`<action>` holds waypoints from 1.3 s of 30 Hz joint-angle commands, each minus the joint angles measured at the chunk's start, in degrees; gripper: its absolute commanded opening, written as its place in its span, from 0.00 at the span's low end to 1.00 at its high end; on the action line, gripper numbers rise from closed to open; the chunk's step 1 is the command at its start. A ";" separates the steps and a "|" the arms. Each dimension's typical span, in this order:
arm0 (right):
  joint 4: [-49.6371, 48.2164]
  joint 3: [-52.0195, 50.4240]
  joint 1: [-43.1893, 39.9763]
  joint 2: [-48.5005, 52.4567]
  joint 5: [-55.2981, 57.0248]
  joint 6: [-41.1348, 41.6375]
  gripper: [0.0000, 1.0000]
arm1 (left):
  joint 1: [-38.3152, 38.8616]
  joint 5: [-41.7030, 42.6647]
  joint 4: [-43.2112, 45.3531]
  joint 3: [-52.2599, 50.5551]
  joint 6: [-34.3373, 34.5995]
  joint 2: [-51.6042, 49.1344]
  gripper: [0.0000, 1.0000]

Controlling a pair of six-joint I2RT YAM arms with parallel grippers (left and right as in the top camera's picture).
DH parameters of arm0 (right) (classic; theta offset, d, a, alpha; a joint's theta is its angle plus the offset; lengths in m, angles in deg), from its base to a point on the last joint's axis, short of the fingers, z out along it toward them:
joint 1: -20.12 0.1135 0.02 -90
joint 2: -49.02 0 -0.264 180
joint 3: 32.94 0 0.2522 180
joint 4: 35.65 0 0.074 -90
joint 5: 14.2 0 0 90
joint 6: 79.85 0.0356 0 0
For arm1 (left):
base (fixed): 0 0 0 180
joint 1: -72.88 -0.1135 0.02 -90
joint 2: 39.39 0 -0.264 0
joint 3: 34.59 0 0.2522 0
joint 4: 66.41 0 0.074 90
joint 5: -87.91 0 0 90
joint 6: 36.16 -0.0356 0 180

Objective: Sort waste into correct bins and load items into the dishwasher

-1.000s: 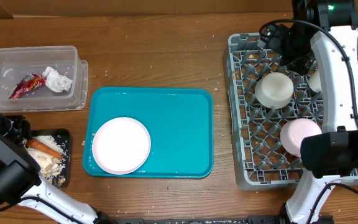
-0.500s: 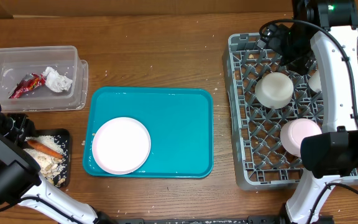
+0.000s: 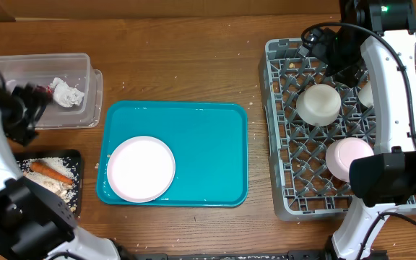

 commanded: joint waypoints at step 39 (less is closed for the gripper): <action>-27.34 -25.64 42.07 3.34 -6.93 -2.89 1.00 | 4.17 -6.51 1.46 0.59 0.66 -0.63 1.00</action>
